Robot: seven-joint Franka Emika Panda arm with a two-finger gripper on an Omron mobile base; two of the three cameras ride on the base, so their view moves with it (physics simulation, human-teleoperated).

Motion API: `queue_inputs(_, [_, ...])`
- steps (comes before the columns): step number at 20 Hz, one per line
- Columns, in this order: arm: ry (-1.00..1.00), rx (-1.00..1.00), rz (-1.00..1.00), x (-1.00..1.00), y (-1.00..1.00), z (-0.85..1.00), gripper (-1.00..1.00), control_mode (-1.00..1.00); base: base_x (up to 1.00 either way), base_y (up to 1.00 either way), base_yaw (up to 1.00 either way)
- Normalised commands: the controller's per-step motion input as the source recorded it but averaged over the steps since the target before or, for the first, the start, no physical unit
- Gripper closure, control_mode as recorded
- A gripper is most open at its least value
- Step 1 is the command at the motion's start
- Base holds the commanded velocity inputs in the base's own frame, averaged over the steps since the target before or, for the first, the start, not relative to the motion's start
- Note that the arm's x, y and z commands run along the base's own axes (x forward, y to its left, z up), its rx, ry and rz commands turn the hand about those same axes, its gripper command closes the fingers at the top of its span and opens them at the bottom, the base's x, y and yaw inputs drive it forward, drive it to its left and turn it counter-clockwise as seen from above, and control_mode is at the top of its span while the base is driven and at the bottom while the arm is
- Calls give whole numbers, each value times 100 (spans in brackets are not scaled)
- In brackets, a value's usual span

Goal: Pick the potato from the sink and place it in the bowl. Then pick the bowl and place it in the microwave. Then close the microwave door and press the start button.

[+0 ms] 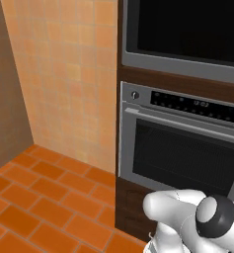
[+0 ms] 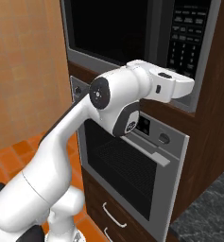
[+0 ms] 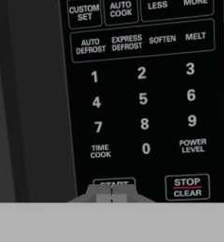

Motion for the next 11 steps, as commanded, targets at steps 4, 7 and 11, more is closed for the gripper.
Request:
queue_inputs(4, [2,1,5,59,-7,-11,100,-100,0,0,0])
queue_inputs(7, [6,9,19,85,-32,-12,100,-100,0,0,0])
queue_inputs(11, [5,9,21,81,-35,-13,100,-100,0,0,0])
